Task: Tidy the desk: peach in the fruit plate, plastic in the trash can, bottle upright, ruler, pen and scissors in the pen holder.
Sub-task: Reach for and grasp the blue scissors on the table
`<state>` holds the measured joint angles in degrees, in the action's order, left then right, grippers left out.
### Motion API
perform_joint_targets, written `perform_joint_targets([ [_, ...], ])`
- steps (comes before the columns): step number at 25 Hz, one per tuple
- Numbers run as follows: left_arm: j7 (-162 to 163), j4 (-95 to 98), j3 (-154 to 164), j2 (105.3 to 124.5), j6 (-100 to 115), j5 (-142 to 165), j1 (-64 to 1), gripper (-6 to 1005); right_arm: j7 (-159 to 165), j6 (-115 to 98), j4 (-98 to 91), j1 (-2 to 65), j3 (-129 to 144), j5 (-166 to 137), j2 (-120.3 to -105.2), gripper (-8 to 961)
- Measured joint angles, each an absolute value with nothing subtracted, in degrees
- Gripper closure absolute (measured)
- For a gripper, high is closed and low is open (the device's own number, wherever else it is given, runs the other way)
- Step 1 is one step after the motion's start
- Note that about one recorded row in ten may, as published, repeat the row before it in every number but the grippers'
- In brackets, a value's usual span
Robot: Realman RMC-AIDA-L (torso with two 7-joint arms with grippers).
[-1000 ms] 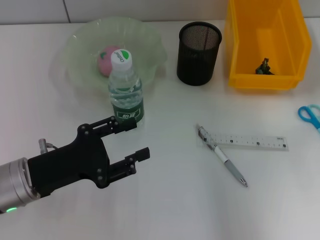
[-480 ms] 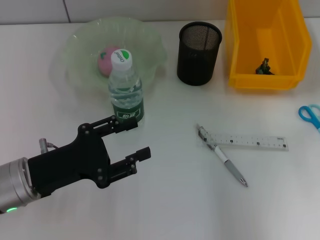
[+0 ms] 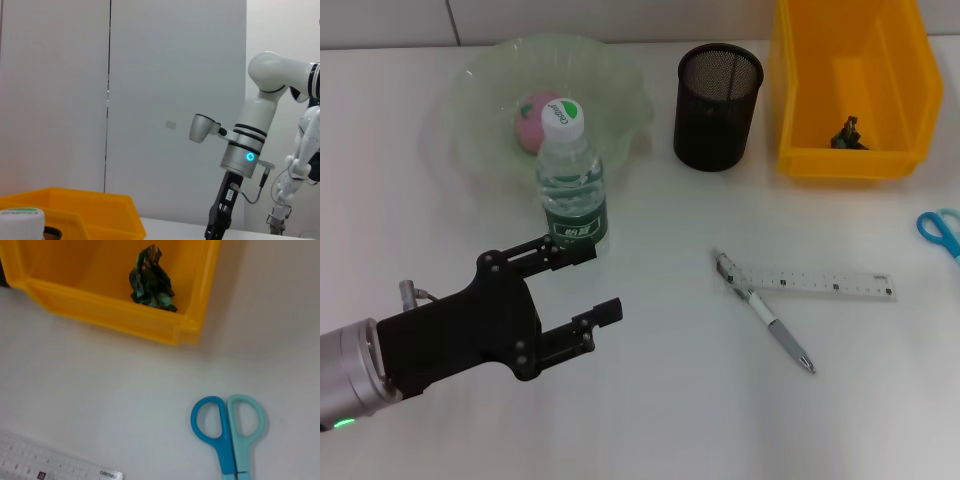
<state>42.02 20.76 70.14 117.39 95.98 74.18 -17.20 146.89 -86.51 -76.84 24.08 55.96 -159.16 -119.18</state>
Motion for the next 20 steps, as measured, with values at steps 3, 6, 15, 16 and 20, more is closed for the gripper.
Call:
perform_joint_targets([
  [3,41.99,20.77,70.14,117.56,95.98,74.18,-17.15,353,146.87,-85.06,-75.64,24.15,57.44,-160.12,-119.15,547],
  [6,41.98,20.81,70.14,117.6,95.93,74.18,-17.19,352,146.87,-84.53,-75.17,24.28,57.98,-160.44,-119.15,550],
  [15,41.9,20.82,70.14,117.6,95.71,74.18,-17.28,352,146.27,-83.56,-72.86,25.61,59.36,-161.08,-119.07,557],
  [16,41.88,20.78,70.14,117.6,95.65,74.18,-17.28,352,146.07,-83.45,-72.83,25.64,59.6,-161.22,-119.07,558],
  [20,41.88,20.71,70.14,117.64,95.62,74.18,-17.33,352,145.56,-83.32,-72.58,26.09,60.14,-161.7,-119.07,559],
])
